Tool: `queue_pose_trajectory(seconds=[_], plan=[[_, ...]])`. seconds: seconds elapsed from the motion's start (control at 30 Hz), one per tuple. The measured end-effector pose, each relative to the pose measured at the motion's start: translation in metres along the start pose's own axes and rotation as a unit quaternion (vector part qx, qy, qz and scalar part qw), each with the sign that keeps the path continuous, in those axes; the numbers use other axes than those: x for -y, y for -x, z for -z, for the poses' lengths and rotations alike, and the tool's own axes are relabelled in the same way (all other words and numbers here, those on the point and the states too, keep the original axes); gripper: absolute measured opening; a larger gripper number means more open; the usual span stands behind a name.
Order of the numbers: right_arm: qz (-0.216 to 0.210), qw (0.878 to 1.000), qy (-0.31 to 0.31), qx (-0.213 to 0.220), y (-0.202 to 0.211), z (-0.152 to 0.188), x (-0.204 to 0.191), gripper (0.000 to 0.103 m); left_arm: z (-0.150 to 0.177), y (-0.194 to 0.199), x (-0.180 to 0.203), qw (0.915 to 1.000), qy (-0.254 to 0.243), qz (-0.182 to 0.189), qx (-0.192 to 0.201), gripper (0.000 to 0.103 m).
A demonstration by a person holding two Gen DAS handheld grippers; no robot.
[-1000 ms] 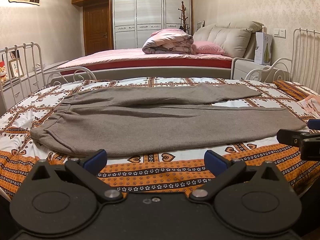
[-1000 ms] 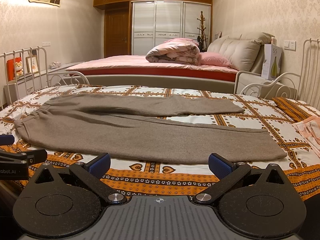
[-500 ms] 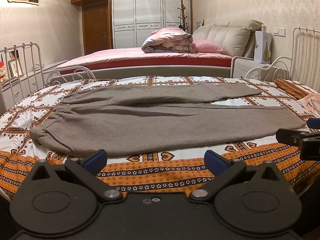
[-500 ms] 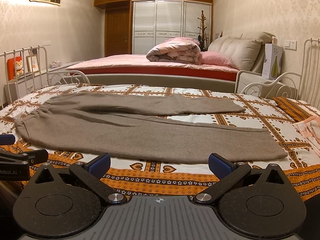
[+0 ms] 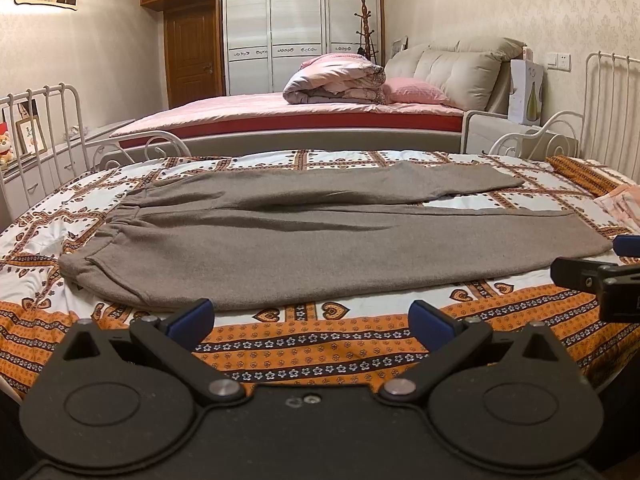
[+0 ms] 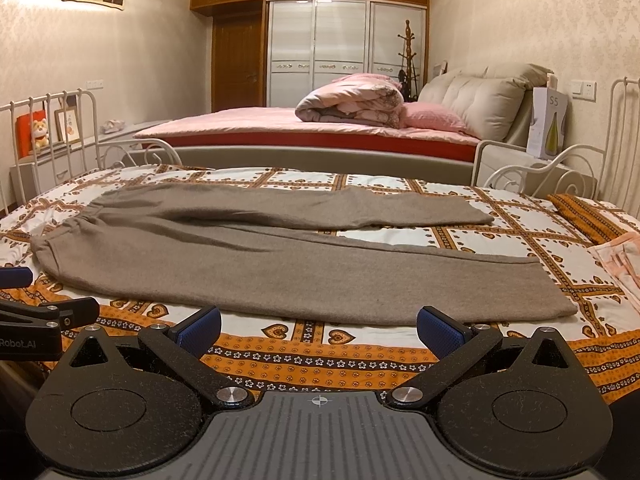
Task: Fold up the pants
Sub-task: 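Lower both grippers onto the sweatpants leg hems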
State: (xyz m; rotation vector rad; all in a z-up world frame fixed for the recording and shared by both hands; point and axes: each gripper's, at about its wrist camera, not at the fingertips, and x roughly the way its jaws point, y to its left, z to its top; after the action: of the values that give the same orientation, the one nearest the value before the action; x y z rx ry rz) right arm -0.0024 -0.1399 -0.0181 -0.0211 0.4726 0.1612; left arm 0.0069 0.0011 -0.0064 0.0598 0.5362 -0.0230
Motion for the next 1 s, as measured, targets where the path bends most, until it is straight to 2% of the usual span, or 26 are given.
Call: queue_pose_trajectory(seconds=[0.07,0.17,0.23,0.4,0.53,0.57,0.67,0.77,0.9,1.0], plan=[[-0.013,1.0,-0.007,-0.008,-0.002,-0.002,0.002,0.103,-0.003,-0.001,-0.003,0.9999,0.0,-0.007,-0.01,0.097],[-0.043,0.999,-0.018,-0.008,-0.003,-0.011,0.005,0.103,-0.013,-0.002,-0.014,0.9998,0.012,-0.013,-0.005,0.097],[-0.065,0.998,-0.019,-0.013,-0.008,-0.022,0.006,0.103,-0.023,-0.005,-0.024,0.9992,0.019,-0.034,0.0,0.097],[-0.093,0.995,0.003,-0.033,-0.046,-0.054,0.008,0.103,-0.055,-0.028,-0.069,0.9991,0.025,-0.03,0.014,0.097],[-0.105,0.994,0.008,-0.022,-0.091,-0.086,0.011,0.103,-0.082,-0.068,-0.116,0.9993,0.01,-0.036,-0.006,0.097],[-0.119,0.992,0.008,-0.027,-0.109,-0.094,0.011,0.103,-0.09,-0.08,-0.129,0.999,-0.004,-0.044,-0.01,0.097],[-0.174,0.979,0.018,-0.109,-0.173,-0.114,0.009,0.103,-0.11,-0.124,-0.169,0.9973,-0.037,-0.057,-0.029,0.088],[-0.159,0.982,0.051,-0.088,-0.217,-0.137,0.0,0.103,-0.122,-0.176,-0.209,0.9962,-0.031,-0.063,-0.052,0.087],[-0.175,0.979,0.04,-0.095,-0.295,-0.168,-0.009,0.103,-0.137,-0.24,-0.263,0.9946,0.005,-0.078,-0.069,0.092],[-0.187,0.976,0.06,-0.091,-0.355,-0.19,-0.024,0.102,-0.145,-0.285,-0.288,0.9921,-0.01,-0.091,-0.086,0.092]])
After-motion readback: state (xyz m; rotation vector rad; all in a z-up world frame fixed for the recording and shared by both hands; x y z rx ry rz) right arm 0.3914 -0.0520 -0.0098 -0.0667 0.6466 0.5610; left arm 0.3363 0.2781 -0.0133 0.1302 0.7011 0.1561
